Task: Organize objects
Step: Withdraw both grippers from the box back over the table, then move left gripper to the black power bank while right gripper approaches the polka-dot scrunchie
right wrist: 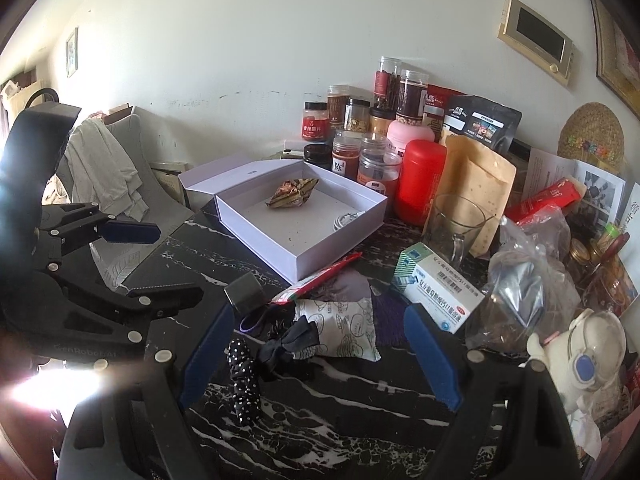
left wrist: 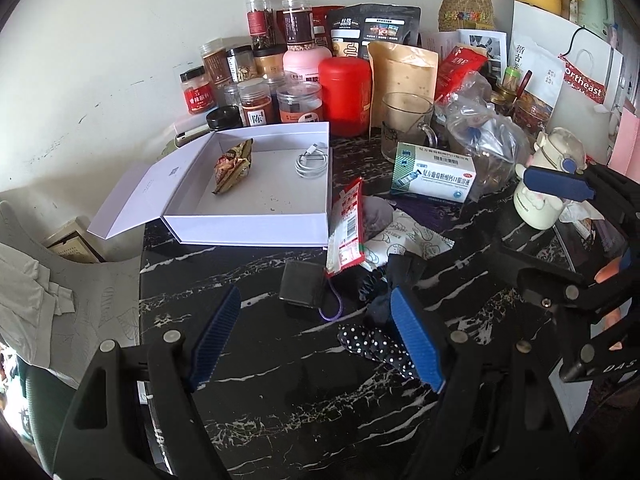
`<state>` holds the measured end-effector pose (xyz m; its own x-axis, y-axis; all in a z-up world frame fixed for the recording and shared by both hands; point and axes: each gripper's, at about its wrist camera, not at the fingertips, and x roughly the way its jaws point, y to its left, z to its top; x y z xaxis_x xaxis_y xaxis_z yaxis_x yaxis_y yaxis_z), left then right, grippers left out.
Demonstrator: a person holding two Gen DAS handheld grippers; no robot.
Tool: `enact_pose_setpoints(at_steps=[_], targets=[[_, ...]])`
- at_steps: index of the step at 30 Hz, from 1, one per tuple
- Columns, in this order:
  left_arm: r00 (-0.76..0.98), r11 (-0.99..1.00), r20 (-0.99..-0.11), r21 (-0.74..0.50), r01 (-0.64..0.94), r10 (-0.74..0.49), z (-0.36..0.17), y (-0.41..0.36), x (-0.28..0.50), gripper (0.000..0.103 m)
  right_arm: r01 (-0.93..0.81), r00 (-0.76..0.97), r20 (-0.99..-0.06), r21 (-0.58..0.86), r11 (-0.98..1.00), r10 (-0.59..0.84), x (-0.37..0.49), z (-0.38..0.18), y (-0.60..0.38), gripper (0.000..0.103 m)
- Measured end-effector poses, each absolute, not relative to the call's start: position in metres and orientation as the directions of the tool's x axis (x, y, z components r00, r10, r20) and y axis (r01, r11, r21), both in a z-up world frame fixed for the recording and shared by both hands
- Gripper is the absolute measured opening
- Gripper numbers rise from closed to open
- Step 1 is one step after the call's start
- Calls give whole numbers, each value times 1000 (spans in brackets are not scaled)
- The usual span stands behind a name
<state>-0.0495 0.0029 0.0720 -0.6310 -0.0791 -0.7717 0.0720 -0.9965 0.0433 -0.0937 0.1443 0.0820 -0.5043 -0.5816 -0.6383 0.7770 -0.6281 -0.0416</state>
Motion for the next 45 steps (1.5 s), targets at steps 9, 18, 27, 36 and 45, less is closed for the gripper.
enact_pose_setpoints(at_steps=[9, 18, 27, 36, 45], targets=[[-589, -996, -806, 10, 90, -61, 33, 4, -37, 77, 801, -465, -672, -43, -597, -576, -84, 47, 142, 87], [-561, -994, -827, -15, 105, -46, 4, -3, -36, 77, 821, -399, -718, -4, -570, -570, -85, 12, 137, 87], [-528, -993, -849, -47, 111, -19, -24, -15, -43, 77, 853, -345, -752, -1, -523, -562, -79, -13, 125, 87], [-506, -995, -862, -27, 91, -23, -43, -20, -60, 77, 869, -250, -809, 54, -492, -531, -77, -45, 114, 85], [-495, -994, -868, -29, 103, -26, -50, -33, -84, 77, 877, -205, -831, 79, -475, -517, -84, -57, 108, 58]])
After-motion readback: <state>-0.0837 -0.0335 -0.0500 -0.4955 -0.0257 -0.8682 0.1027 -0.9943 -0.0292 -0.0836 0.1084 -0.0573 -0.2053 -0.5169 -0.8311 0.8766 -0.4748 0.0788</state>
